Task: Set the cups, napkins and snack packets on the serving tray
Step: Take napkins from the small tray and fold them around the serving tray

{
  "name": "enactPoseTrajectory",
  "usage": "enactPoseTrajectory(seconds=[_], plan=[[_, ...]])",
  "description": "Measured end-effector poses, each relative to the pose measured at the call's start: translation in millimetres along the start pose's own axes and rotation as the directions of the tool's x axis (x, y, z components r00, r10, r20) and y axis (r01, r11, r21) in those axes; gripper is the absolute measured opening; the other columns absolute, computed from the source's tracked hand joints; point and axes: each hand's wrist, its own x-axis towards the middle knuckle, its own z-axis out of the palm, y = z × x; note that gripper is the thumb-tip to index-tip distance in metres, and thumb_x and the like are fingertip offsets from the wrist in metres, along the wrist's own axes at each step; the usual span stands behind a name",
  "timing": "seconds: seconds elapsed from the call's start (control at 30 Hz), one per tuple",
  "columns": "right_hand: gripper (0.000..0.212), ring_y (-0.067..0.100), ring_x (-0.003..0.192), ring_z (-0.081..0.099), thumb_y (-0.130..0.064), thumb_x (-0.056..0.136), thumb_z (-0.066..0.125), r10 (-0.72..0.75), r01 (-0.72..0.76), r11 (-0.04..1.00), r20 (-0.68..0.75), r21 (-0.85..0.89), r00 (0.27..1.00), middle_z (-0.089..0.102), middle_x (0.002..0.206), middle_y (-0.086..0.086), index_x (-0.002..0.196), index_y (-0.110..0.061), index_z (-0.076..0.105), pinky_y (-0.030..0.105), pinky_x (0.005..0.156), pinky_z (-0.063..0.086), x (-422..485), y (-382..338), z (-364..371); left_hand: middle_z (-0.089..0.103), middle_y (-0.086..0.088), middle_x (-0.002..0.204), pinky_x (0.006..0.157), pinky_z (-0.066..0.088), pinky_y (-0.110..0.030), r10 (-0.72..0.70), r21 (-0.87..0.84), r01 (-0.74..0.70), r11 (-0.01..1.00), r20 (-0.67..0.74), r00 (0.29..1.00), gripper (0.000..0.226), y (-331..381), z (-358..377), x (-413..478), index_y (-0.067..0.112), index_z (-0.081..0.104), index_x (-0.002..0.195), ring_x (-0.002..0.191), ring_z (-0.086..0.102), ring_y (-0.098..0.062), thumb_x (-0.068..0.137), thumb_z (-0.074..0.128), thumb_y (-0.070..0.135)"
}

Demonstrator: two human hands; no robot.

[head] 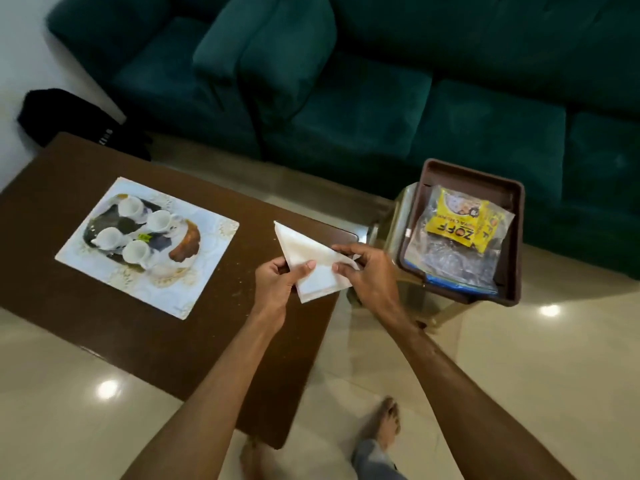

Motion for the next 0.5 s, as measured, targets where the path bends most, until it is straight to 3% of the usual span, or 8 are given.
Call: enactPoseTrajectory(seconds=[0.17, 0.37, 0.5], plan=[[0.033, 0.012, 0.099, 0.065, -0.007, 0.084, 0.077, -0.071, 0.07, 0.996, -0.025, -0.059, 0.997, 0.073, 0.115, -0.001, 0.116, -0.015, 0.075, 0.034, 0.086, 0.061, -40, -49, 103, 0.075, 0.0, 0.106, 0.08, 0.063, -0.039, 0.015, -0.043, -0.016, 0.999, -0.016, 1.0, 0.03, 2, -118, -9, 0.023, 0.069, 0.102, 0.097, 0.073, -0.021, 0.077, 0.085, 0.018], [0.027, 0.012, 0.094, 0.066, -0.008, 0.085, 0.077, -0.09, 0.084, 0.993, -0.067, -0.08, 0.994, 0.073, 0.112, 0.0, 0.112, -0.013, 0.077, 0.035, 0.085, 0.061, -86, -103, 235, 0.075, -0.006, 0.108, 0.088, 0.06, -0.046, -0.07, -0.112, 0.067, 0.991, -0.027, 0.997, 0.029, 6, -257, -17, 0.018, 0.07, 0.103, 0.101, 0.072, -0.025, 0.077, 0.084, 0.013], [0.026, 0.011, 0.091, 0.067, -0.007, 0.083, 0.078, -0.15, 0.139, 0.979, -0.062, -0.147, 0.987, 0.074, 0.109, 0.0, 0.109, -0.012, 0.078, 0.032, 0.082, 0.062, -89, -128, 296, 0.076, -0.007, 0.106, 0.082, 0.061, -0.042, -0.096, -0.149, 0.09, 0.985, -0.038, 0.995, 0.033, 13, -322, -3, 0.013, 0.07, 0.105, 0.099, 0.072, -0.025, 0.076, 0.084, 0.009]])
